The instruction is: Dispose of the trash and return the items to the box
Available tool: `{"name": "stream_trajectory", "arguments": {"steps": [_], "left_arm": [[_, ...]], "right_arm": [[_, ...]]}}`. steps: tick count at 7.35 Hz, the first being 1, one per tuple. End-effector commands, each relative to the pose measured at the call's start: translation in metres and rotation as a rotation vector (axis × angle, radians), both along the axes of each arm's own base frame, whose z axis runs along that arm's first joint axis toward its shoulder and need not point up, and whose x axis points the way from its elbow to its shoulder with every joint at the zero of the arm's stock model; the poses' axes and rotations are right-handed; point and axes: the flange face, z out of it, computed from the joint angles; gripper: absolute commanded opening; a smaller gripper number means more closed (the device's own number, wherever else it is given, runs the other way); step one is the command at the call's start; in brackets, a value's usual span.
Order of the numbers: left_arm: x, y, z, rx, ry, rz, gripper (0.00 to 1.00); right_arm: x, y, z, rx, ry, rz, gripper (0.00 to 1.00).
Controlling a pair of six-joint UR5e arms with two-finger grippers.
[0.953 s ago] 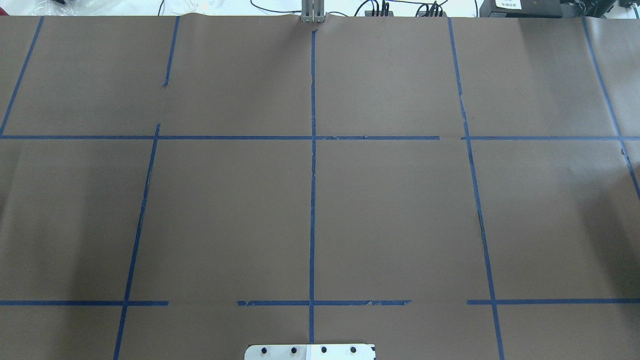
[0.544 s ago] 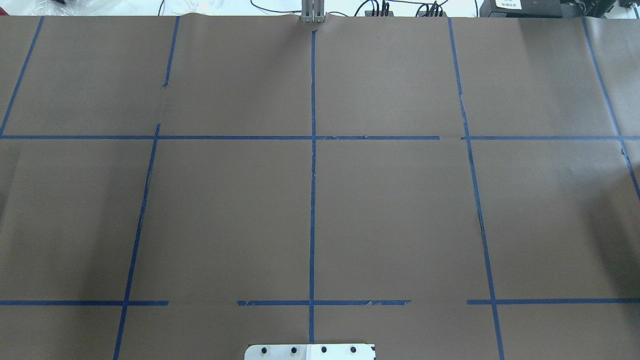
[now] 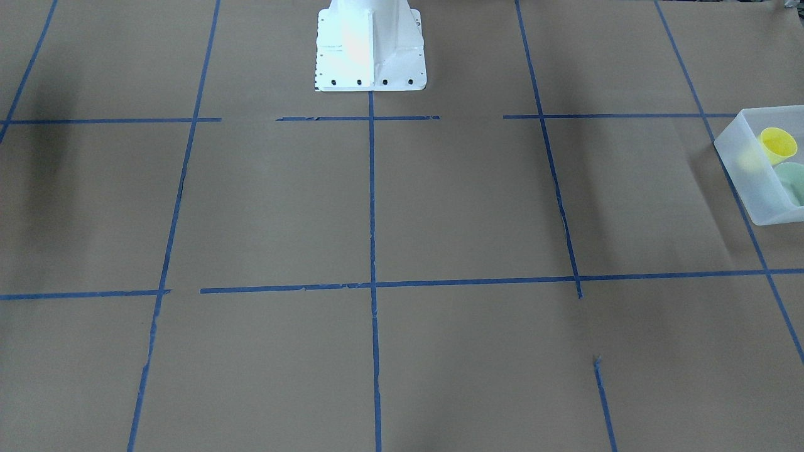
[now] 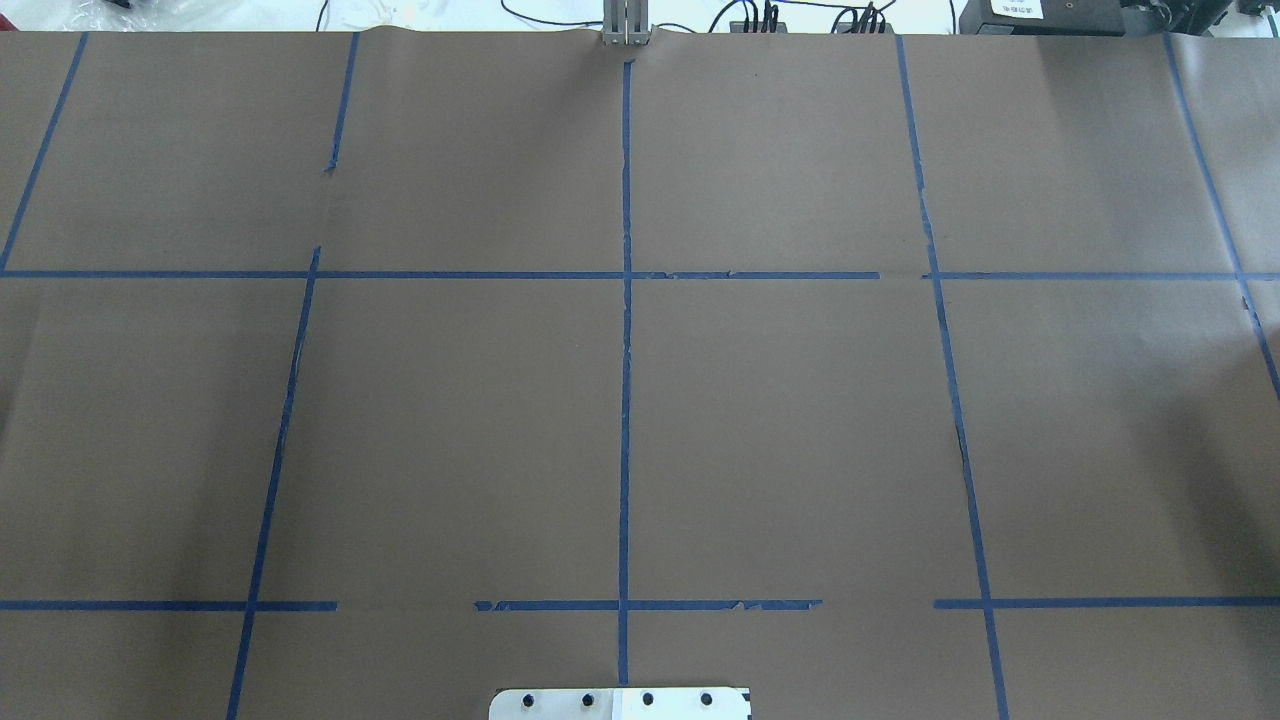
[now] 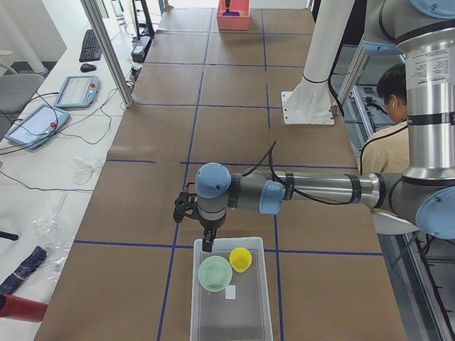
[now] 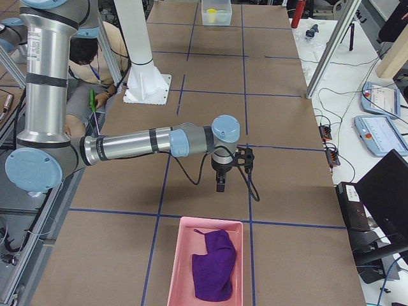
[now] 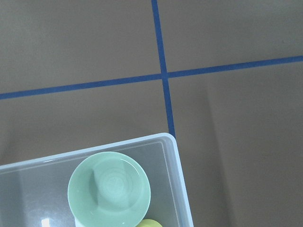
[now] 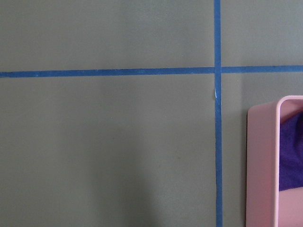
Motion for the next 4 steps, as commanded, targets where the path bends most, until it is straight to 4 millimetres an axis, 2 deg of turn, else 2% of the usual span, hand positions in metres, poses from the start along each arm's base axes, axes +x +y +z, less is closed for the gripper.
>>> {"name": "stream_trajectory", "arguments": {"steps": [1, 4], "left_arm": [[-0.001, -0.001, 0.0, -0.004, -0.002, -0.004, 1.0], [-0.001, 0.004, 0.0, -0.003, -0.001, -0.001, 1.0]], "right_arm": [[0.003, 0.0, -0.013, 0.097, 0.006, -0.088, 1.0], [0.002, 0.002, -0.002, 0.078, 0.007, -0.094, 1.0]]}}
